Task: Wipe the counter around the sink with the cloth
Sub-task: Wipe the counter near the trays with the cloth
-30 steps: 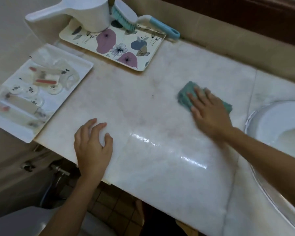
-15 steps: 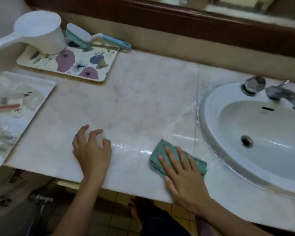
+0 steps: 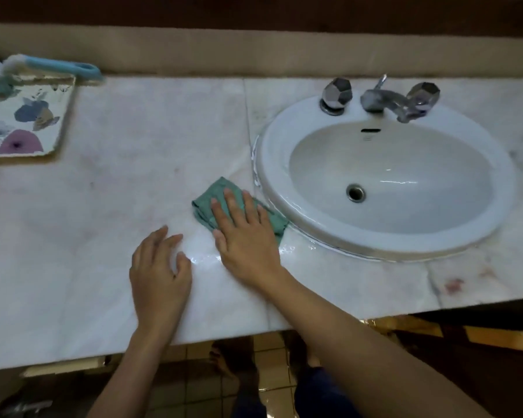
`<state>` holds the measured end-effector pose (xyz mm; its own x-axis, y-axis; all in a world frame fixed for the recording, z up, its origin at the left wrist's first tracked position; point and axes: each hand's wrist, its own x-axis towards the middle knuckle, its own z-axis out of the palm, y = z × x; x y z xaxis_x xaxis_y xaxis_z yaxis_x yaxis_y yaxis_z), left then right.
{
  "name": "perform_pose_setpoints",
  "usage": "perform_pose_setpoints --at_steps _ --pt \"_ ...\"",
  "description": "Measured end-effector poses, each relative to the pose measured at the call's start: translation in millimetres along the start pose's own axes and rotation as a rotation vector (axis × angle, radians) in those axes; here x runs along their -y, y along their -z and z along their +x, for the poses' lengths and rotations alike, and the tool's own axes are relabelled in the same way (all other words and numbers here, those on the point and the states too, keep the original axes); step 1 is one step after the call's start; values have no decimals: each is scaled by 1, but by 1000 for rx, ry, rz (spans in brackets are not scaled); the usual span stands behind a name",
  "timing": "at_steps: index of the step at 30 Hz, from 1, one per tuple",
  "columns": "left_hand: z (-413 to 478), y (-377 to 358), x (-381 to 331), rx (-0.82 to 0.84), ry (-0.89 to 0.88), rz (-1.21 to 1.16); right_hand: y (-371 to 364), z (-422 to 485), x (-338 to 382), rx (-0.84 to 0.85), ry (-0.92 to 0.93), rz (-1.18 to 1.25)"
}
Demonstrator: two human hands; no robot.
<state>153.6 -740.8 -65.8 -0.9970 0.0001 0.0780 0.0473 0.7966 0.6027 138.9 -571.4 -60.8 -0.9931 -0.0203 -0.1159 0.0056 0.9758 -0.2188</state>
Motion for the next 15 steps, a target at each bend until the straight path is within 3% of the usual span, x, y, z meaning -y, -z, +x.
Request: perform_pose_setpoints --at_steps 5,11,15 --pt "-4 -18 -69 -87 207 -77 7 -127 -81 48 125 -100" --pt "-65 -80 -199 94 -112 -306 39 -239 -250 101 -54 -149" --pt "-86 -120 -266 209 -206 -347 63 -281 -355 102 -253 -98"
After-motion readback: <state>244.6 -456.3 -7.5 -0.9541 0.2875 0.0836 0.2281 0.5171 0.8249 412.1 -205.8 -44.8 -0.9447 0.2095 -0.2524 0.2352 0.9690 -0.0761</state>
